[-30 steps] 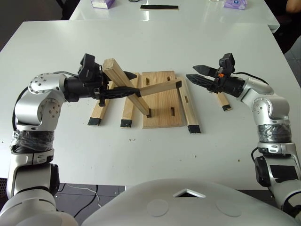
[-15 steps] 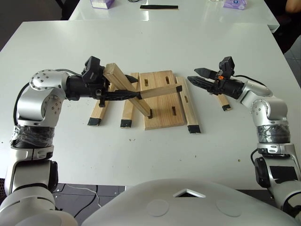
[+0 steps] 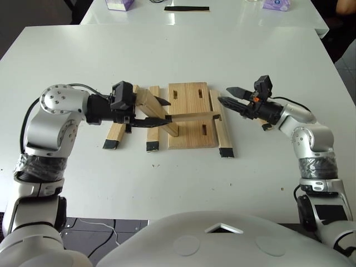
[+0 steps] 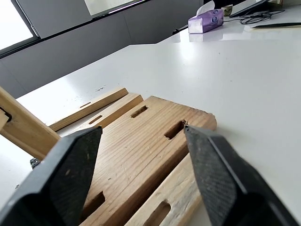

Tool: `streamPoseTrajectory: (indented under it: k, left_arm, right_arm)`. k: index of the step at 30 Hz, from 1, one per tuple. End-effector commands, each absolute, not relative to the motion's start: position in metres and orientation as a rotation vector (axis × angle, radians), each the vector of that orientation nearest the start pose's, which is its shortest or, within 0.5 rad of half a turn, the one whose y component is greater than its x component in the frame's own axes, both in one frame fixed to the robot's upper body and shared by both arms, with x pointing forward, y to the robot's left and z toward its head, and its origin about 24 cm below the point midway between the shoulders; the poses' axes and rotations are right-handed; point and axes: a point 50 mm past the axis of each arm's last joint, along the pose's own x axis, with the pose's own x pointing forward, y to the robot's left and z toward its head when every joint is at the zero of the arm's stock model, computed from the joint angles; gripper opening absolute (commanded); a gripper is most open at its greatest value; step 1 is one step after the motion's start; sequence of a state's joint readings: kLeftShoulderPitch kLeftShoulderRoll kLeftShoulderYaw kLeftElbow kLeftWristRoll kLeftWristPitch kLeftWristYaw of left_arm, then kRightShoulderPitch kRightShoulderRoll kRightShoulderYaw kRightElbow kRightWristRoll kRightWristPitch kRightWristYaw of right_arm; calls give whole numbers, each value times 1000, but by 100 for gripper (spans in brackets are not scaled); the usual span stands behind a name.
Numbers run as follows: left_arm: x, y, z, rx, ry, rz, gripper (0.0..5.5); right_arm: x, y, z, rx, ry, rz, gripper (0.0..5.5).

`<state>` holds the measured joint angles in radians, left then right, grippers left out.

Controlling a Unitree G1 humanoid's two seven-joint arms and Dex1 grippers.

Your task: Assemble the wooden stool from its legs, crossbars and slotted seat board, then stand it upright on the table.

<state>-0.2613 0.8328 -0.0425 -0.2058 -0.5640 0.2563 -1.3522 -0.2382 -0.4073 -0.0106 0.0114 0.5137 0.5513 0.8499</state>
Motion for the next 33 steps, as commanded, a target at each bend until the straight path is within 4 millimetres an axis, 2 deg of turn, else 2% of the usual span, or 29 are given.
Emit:
streamPoseTrajectory:
  k: [1,3,8,9,12,15,19,21,24,28,30,33]
  left_arm:
    - [233,204,132,339,311,-1522,205]
    - [235,206,126,339,322,-1515,205]
    - [246,210,134,371,273,-1501,205]
    - [247,211,136,375,274,-1506,241]
    - [248,210,140,383,266,-1517,274]
    - [245,211,144,387,262,-1492,322]
    - [235,222,148,392,305,-1410,322]
    - [226,236,143,404,362,-1344,322]
    - [217,263,133,407,433,-1185,322]
    - [223,292,125,373,354,-749,322]
    - [229,298,121,286,277,-501,322]
    - [226,287,101,212,270,-358,322]
  right_arm:
    - [269,-162,75,256,269,895,320]
    - [269,-157,73,263,265,887,320]
    - [269,-161,71,274,250,833,320]
    - [269,-162,69,276,252,815,320]
    - [268,-164,67,286,249,787,320]
    - [266,-168,66,292,244,767,320]
    - [262,-173,62,296,243,733,320]
    - [260,-174,60,298,245,720,320]
    - [256,-176,58,303,247,704,320]
    - [253,-178,56,307,243,677,320]
    - [253,-179,56,317,237,654,320]
    - [252,-179,56,324,238,641,320]
